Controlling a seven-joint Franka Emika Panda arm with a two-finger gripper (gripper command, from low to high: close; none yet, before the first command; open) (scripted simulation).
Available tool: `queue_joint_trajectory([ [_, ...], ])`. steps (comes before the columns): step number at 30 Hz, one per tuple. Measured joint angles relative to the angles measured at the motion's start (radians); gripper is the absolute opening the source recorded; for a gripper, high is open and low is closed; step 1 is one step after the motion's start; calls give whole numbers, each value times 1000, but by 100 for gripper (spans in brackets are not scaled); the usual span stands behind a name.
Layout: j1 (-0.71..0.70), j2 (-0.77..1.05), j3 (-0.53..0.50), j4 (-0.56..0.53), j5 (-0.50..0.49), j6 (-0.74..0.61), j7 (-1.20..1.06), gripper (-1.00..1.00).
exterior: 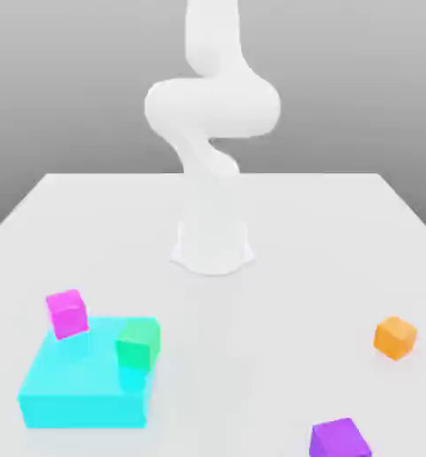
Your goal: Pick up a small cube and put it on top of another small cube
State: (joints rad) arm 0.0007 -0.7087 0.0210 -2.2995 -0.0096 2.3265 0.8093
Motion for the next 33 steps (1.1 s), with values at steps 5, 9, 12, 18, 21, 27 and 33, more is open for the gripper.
queue_joint_trajectory([
  [5, 2, 187, 44, 1, -21, 54, 20, 0],
  [9, 6, 332, 77, 2, -42, 97, 39, 0],
  [12, 11, 441, 99, 3, -60, 128, 54, 0],
  [18, 36, 659, 133, 4, -96, 191, 86, 0],
  [21, 59, 767, 140, 5, -111, 223, 100, 0],
  [27, 92, 983, 156, 5, -123, 287, 114, 0],
  [33, 136, 1200, 123, 35, -167, 420, 149, 0],
])
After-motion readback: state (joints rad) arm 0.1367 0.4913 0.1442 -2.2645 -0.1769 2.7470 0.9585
